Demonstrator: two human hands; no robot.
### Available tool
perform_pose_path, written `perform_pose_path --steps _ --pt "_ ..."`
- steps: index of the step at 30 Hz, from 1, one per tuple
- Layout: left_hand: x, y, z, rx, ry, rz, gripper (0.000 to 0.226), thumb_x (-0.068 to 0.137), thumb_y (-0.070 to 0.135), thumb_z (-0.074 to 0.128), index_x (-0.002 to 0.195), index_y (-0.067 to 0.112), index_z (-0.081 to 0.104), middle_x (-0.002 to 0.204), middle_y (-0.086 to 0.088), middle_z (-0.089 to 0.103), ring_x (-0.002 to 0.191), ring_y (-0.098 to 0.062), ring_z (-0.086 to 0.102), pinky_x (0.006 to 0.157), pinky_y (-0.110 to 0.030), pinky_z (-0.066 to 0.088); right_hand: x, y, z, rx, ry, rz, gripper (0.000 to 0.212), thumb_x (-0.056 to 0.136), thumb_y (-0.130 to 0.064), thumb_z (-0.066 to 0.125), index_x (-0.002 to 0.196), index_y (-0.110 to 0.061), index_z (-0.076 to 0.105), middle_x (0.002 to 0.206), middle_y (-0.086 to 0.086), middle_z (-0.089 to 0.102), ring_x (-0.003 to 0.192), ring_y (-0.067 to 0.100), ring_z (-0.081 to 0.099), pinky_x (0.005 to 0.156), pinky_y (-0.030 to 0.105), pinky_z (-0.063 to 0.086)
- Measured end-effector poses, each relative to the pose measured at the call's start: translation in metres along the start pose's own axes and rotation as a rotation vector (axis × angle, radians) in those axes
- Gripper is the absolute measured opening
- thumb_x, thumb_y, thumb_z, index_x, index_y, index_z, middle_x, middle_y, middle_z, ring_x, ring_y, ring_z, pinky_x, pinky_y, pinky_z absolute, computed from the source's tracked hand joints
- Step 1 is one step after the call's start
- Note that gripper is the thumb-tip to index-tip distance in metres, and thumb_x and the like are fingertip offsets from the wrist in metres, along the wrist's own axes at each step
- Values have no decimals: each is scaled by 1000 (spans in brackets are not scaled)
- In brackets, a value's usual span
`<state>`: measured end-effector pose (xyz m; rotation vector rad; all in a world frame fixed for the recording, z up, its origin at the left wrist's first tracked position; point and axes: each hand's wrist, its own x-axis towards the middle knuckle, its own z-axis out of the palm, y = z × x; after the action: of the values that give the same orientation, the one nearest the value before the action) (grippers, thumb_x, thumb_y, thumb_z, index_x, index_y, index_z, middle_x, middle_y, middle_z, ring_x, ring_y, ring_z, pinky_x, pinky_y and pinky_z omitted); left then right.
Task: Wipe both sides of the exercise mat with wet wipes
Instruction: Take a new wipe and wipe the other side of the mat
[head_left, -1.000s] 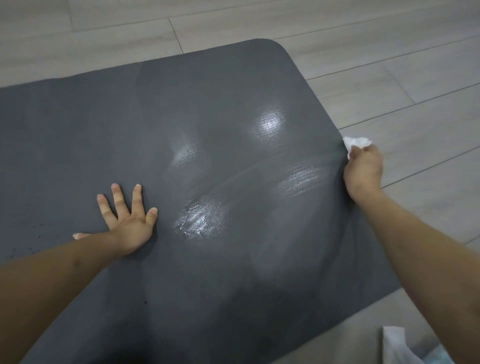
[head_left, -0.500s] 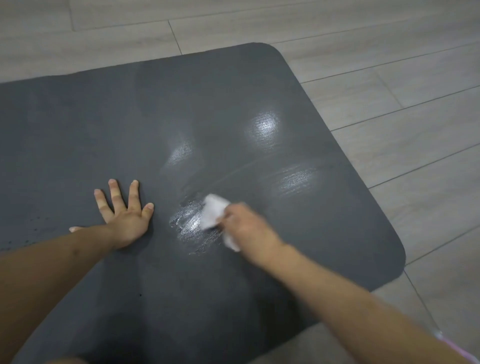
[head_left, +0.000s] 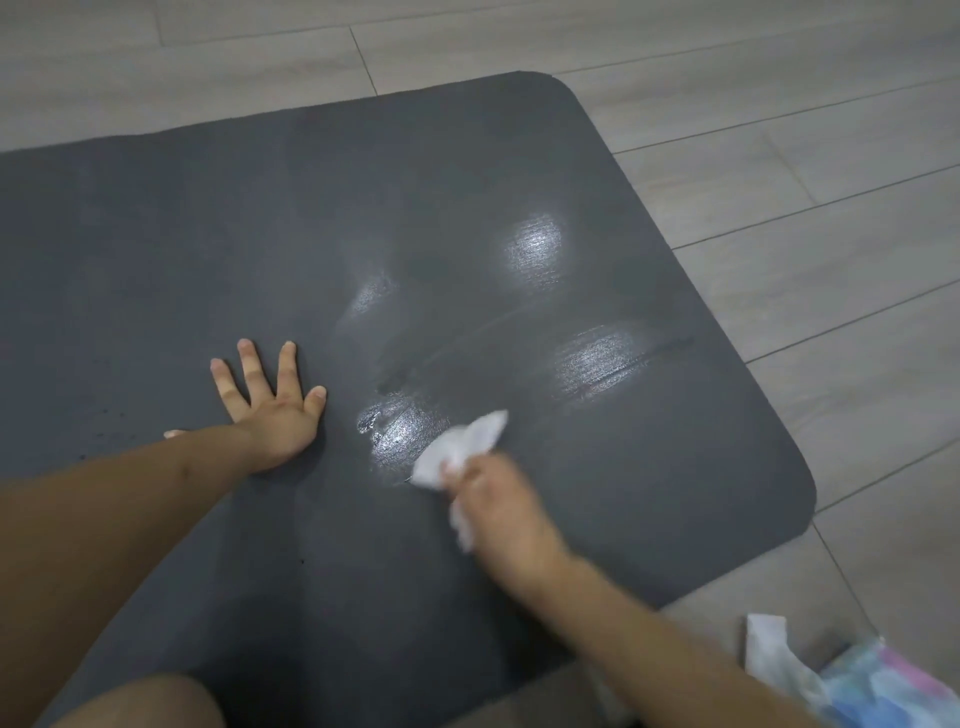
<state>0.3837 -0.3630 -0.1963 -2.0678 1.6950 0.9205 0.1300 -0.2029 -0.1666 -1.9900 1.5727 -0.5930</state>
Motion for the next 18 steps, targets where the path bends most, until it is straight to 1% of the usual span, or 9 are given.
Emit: perform_pose_path --steps 1,2,4,5,7,10,12,15,18 --pt "-1 1 0 -8 0 -1 67 98 70 16 146 56 -27 150 15 -51 142 -28 -46 113 -76 -1 -21 -26 16 -18 -167 -157 18 102 -9 53 97 -18 67 86 7 64 75 23 61 65 29 46" --pt "-1 1 0 -12 4 -1 67 98 69 17 148 56 -26 152 14 -50 142 -28 -45 113 -75 -1 -34 -42 21 -33 -254 -224 16 100 -13 51 105 -14 66 98 8 64 85 26 60 71 31 47" --pt "-1 2 0 -6 12 -1 67 99 69 17 149 55 -25 153 14 -49 143 -28 -44 114 -74 -2 -32 -25 15 -139 -217 -332 19 96 -14 51 105 -9 66 97 8 62 82 24 55 71 35 44" --pt "0 1 1 -5 15 -4 67 99 69 17 149 55 -25 153 14 -49 143 -28 -44 114 -75 -2 -18 -5 0 -160 -186 -302 17 96 -12 52 101 -8 67 92 7 62 77 21 52 71 37 42" --pt "2 -1 3 0 27 -5 67 98 70 17 148 56 -26 152 15 -50 143 -28 -45 114 -75 -2 13 51 -41 -102 -63 -4 20 96 -13 51 93 -14 70 86 3 64 76 20 52 73 40 45" --pt "6 -3 5 -6 47 -2 67 97 72 16 146 57 -27 151 16 -50 143 -28 -44 114 -74 -2 30 146 -135 -201 385 547 17 98 -25 56 82 -25 62 83 -8 59 79 16 54 71 23 42" --pt "8 -5 6 6 81 -4 66 94 74 14 142 60 -30 149 18 -51 143 -28 -44 114 -75 -2 25 180 -175 -238 560 773 23 94 -34 56 74 -21 52 74 -9 51 72 19 47 64 29 39" --pt "2 -3 4 9 99 -7 64 90 78 8 137 63 -32 147 20 -51 144 -27 -43 109 -80 -2 20 178 -172 -357 604 834 23 95 -30 52 77 -17 48 68 -4 51 62 16 48 64 34 37" --pt "-17 7 1 36 101 -29 62 95 73 7 146 59 -25 155 17 -44 147 -23 -38 102 -87 -3 18 118 -121 -244 511 654 26 103 -16 57 78 -13 52 57 3 54 45 7 49 54 24 41"
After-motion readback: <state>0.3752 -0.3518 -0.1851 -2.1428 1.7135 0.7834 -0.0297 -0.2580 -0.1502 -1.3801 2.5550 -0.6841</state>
